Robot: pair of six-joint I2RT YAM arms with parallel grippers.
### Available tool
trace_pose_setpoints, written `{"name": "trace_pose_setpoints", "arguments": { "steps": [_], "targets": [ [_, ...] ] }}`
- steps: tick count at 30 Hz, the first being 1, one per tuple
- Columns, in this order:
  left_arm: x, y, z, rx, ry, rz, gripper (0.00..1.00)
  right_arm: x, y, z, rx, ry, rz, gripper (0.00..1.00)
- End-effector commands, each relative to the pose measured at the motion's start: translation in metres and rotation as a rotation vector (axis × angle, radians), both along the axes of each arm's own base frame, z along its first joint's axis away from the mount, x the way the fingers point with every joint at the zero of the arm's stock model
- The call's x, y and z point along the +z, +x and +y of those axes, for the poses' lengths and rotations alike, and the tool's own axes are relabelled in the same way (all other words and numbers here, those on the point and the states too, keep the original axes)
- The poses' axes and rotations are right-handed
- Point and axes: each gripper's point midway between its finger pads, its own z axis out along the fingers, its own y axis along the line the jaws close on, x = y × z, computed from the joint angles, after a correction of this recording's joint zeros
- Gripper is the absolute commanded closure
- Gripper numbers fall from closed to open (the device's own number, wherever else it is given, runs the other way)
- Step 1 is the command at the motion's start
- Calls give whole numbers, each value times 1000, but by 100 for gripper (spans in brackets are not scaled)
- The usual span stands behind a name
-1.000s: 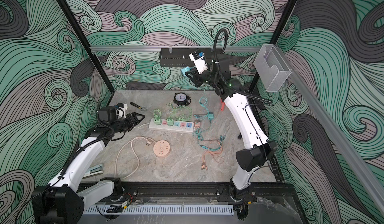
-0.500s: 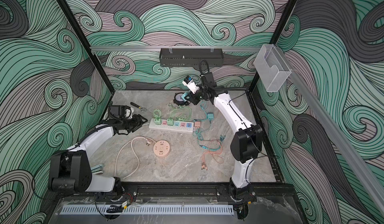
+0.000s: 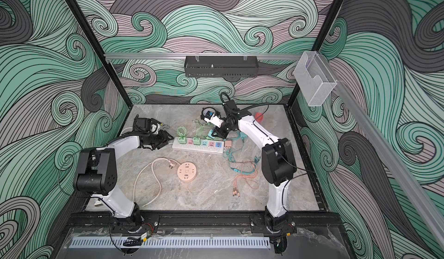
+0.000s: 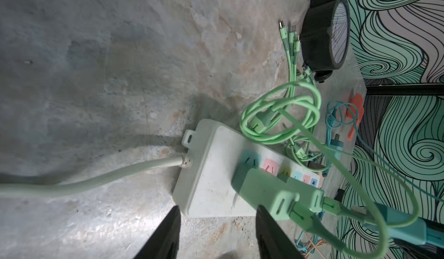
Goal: Insert the plug
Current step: 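Lower the teal charger into the pink socket beside the blue USB socket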
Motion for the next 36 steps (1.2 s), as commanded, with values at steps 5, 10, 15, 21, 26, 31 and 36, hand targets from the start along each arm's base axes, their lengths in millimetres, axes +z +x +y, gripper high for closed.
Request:
{"name": "trace_pose_setpoints", "arguments": {
  "steps": [5, 10, 15, 21, 26, 31, 36],
  "targets": [
    [-6, 18, -3, -46, -14, -17, 51, -35, -9, 2, 64, -99, 24, 100],
    [-9, 17, -9, -72, -41, -21, 52, -51, -13, 1, 82, -151, 42, 100],
    [-9, 16, -12, -93, -59, -27, 53, -60, -13, 1, 87, -177, 45, 100],
    [-14, 13, -14, -104, -68, -10, 55, -63, -10, 2, 94, -195, 35, 100],
    [-20, 9, -14, -110, -63, 9, 56, -66, -5, 2, 97, -210, 22, 100],
    [-24, 7, -13, -115, -55, 21, 57, -72, -2, 0, 109, -239, 17, 100],
    [-26, 6, -13, -117, -49, 26, 60, -76, -4, -4, 126, -279, 24, 100]
  ]
}}
